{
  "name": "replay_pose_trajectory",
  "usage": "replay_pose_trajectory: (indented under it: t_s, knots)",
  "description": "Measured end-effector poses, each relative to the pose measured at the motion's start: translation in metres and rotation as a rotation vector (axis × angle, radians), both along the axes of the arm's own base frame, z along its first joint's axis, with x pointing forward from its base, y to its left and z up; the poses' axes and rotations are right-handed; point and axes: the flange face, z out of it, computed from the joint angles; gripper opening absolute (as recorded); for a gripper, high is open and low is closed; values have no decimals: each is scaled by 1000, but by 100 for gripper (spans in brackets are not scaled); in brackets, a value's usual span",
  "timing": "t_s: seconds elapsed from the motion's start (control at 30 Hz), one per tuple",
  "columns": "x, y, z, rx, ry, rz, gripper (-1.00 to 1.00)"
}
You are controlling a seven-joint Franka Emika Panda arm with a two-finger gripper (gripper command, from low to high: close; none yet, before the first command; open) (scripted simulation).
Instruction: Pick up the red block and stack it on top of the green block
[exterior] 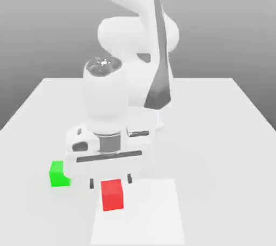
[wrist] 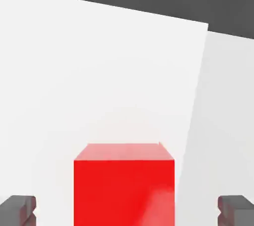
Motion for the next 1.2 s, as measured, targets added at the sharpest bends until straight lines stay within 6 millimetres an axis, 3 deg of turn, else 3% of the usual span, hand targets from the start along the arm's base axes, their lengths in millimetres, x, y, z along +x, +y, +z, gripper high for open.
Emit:
replay_pose_trajectory:
  t_s: [0.03, 0.07, 0.3, 0.6, 0.9, 1.2]
  knots:
    - [-1, 0, -8, 0, 2, 1, 0]
    - [-2, 0, -15, -1, 3, 2, -100]
    - [-2, 0, -17, -1, 4, 2, -100]
    - [-3, 0, 42, -1, 4, 1, -100]
    - [-30, -64, 59, -39, 18, -219, -100]
    - [-63, -112, 75, -40, 13, -436, -100]
